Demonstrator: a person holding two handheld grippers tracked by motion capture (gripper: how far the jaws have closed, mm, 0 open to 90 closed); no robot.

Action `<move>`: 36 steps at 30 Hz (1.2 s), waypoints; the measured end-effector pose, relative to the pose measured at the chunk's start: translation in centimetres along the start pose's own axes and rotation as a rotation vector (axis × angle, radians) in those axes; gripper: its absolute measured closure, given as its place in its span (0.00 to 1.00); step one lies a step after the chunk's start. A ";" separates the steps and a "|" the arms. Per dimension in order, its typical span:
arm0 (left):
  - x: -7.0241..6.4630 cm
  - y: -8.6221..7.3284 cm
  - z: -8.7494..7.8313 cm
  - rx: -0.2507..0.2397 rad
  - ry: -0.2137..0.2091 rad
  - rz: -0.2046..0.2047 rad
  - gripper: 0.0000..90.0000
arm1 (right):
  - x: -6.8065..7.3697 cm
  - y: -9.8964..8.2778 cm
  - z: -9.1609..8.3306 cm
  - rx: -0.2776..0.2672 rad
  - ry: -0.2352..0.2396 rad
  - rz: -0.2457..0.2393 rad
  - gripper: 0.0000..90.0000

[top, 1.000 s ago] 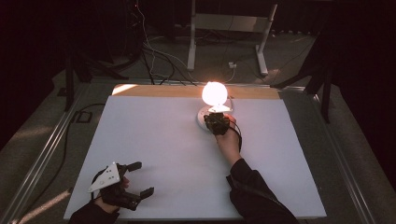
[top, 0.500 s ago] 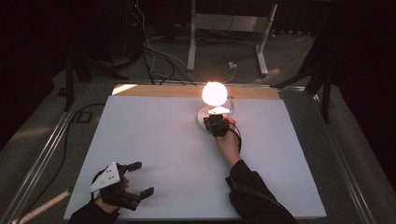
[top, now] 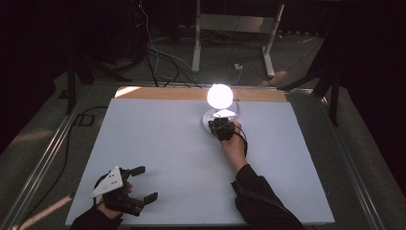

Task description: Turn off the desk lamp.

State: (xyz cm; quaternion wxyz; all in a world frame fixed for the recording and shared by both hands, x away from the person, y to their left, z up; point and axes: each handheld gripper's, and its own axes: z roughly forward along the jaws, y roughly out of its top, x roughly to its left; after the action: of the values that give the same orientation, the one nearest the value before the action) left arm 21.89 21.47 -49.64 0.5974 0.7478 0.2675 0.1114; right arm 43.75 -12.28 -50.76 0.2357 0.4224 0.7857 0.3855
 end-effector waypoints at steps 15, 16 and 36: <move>0.0 0.0 0.0 0.000 0.000 0.004 0.01 | -0.2 1.6 -1.4 -0.028 -0.006 -0.005 1.00; 0.0 0.0 0.0 0.001 0.000 0.003 0.01 | -0.2 1.6 -1.4 -0.028 -0.008 -0.006 1.00; 0.0 0.0 0.0 0.001 0.001 0.004 0.01 | -0.3 0.5 -0.1 0.006 -0.016 0.004 1.00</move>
State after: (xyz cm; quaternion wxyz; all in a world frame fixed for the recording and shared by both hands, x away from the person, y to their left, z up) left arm 21.86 21.47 -49.61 0.5966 0.7485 0.2665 0.1129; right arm 44.10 -12.39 -50.33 0.2398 0.4277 0.7843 0.3801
